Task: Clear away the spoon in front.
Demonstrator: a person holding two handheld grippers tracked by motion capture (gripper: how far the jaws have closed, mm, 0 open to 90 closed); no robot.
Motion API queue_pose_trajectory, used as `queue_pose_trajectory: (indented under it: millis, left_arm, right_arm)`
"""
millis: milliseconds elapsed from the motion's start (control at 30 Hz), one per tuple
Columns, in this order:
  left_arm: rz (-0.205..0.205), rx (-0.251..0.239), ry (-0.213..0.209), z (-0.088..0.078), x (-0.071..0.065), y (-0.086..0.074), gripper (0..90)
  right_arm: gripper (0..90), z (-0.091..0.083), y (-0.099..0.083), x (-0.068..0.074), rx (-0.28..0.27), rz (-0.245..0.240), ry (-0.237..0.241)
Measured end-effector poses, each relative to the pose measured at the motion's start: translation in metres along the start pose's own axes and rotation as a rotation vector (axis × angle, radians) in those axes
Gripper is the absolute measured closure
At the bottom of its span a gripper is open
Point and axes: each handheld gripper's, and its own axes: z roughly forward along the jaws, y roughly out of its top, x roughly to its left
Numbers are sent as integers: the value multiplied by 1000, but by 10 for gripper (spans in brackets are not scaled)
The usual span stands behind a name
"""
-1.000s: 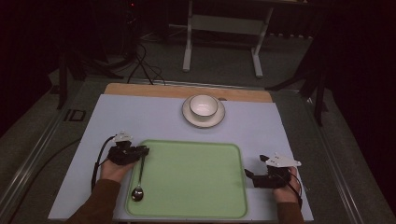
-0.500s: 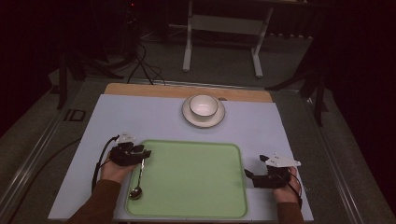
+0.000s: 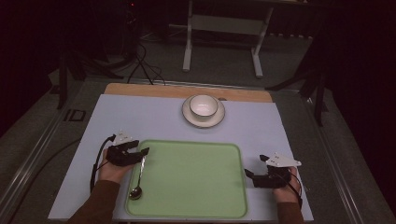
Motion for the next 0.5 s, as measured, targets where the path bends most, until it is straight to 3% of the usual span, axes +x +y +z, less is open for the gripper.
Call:
queue_pose_trajectory:
  millis: [400,500]
  left_arm:
    - [21,-73,63,-21,-2,3,424]
    - [23,-111,86,-34,-2,3,424]
  right_arm:
    - [140,-3,0,-3,-24,12,-5]
    - [140,-5,0,-4,-36,19,-10]
